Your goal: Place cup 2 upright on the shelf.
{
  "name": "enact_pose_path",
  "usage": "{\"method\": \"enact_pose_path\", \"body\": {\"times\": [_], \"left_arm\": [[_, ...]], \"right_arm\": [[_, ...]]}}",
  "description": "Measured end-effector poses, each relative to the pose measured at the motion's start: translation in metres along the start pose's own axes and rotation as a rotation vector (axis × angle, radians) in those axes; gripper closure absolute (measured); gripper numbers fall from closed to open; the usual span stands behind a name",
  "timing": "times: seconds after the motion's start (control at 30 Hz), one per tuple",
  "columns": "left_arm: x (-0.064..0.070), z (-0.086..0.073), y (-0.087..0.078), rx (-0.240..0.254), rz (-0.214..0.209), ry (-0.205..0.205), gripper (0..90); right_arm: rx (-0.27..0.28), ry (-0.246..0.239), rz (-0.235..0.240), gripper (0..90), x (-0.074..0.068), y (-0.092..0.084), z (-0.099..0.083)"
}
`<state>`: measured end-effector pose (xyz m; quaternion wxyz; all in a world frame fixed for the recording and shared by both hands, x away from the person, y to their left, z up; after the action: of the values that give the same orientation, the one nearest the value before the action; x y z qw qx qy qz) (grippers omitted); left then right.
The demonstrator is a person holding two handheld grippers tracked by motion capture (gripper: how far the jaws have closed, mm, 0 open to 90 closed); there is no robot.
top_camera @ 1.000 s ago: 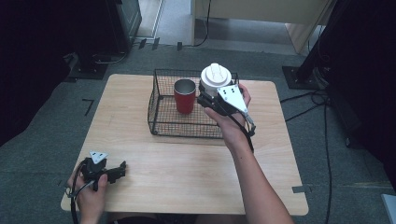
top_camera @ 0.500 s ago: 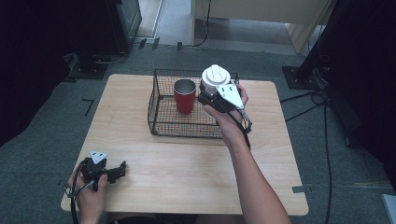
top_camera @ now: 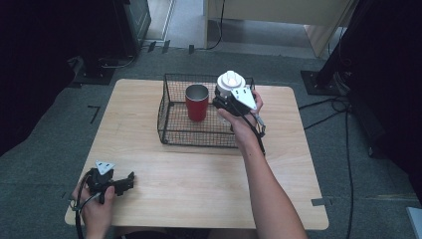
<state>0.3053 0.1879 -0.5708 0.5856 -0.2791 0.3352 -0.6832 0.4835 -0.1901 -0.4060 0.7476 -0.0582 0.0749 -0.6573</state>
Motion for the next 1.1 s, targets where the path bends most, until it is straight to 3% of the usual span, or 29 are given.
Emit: {"method": "enact_pose_path", "body": {"times": [0.37,0.47,0.6,0.97,1.1], "left_arm": [[0.0,0.0,0.0,0.0,0.0,-0.001,1.9],[0.0,0.0,0.0,0.0,0.0,-0.001,1.9],[0.0,0.0,0.0,0.001,0.0,-0.002,1.9],[0.0,0.0,0.0,0.0,0.0,-0.001,1.9],[0.0,0.0,0.0,0.0,0.0,-0.001,1.9]], "right_arm": [[-0.066,-0.012,-0.034,15.7,-0.002,0.017,-0.021],[-0.077,0.024,-0.048,15.6,-0.003,0.02,-0.021],[-0.09,0.03,-0.057,15.6,-0.002,0.023,-0.022],[-0.15,-0.015,-0.082,15.6,0.001,0.036,-0.041],[-0.178,-0.012,-0.093,15.5,0.003,0.038,-0.048]]}}
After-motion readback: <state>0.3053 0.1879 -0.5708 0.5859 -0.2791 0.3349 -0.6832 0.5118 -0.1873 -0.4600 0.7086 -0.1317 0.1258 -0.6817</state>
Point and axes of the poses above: each handheld gripper's, and its own axes: y roughly forward along the jaws, z roughly out of its top, x roughly to its right, the point moved 7 cm from there along y, roughly forward along the jaws, and after that the axes turned 6 degrees about -x, right-handed, at the moved point
